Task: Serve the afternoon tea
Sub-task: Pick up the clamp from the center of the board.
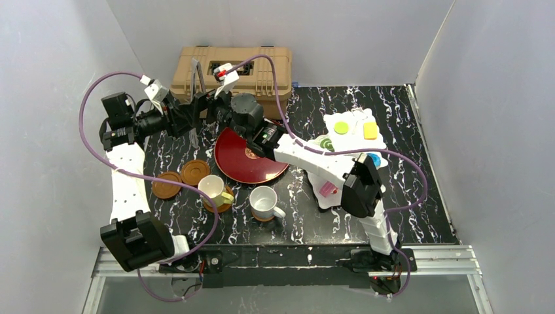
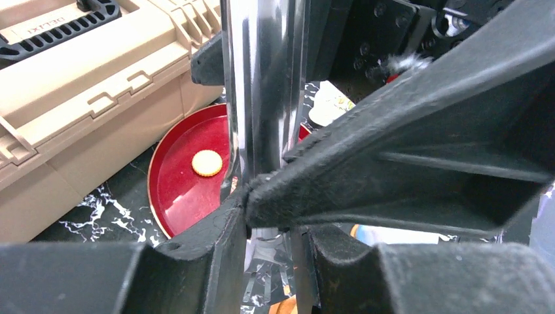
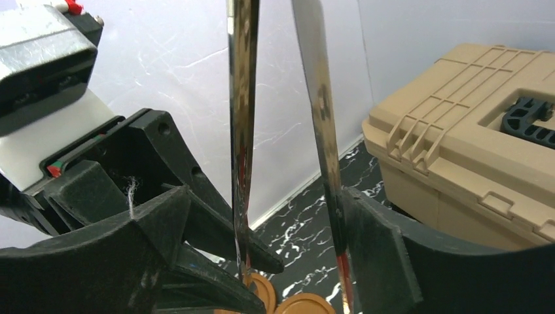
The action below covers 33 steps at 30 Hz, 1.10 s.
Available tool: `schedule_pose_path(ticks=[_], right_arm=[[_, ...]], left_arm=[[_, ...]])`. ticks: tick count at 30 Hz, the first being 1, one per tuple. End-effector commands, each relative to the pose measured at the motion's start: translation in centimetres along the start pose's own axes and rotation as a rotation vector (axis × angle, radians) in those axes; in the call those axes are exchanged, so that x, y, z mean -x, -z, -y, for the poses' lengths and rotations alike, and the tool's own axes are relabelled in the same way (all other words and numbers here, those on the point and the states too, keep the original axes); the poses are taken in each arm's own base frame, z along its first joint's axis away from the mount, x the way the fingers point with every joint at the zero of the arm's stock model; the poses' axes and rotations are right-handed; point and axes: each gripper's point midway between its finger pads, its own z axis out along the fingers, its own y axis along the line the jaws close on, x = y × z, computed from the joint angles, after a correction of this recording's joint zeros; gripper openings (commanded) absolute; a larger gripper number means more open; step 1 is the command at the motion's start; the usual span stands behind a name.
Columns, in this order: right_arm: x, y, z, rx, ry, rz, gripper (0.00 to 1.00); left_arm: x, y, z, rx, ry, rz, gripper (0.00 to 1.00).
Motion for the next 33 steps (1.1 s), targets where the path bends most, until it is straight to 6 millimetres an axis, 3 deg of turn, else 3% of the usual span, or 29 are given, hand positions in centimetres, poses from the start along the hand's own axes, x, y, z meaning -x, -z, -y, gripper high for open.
schedule_pose_path(ticks=[1,5,11,15,17,20,25,33], right_arm=[[1.6,0.5,-0.6,-0.027,0.063,0.034,0.89],[2.1,1.2,0.1,-0.058,0.100,0.055,0.74],[2.5,1.1,0.9,-0.090,0.173,0.068,0.68],[2.5,1.4,1.2,-0.094,0.193,0.091,0.64],[2.5,1.4,1.3,-0.095,0.197,0.097,0.63],[2.9,1.5,1.5,-0.105,0.205,0.112,0.63],[3.5,1.7,2.7,-0.148,0.244,0.133,0.64],[2.3,2.0,7.4,-0.278,0.307,0.159,0.72]], left_arm=[[0.9,0.1,0.7,-0.026,-0.036,0.011,0.10],[0.7,0.0,0.5,-0.023,-0.032,0.008,0.13],[0.5,0.1,0.3,-0.009,-0.030,0.001,0.31],[0.3,0.1,0.2,-0.001,-0.033,-0.004,0.47],[0.2,0.1,0.1,0.003,-0.032,-0.005,0.61],[0.1,0.1,0.2,0.004,-0.033,-0.006,0.69],[-0.4,0.2,0.2,0.017,-0.031,-0.017,0.98],[-2.6,-0.3,-1.1,-0.003,0.085,-0.073,0.98]])
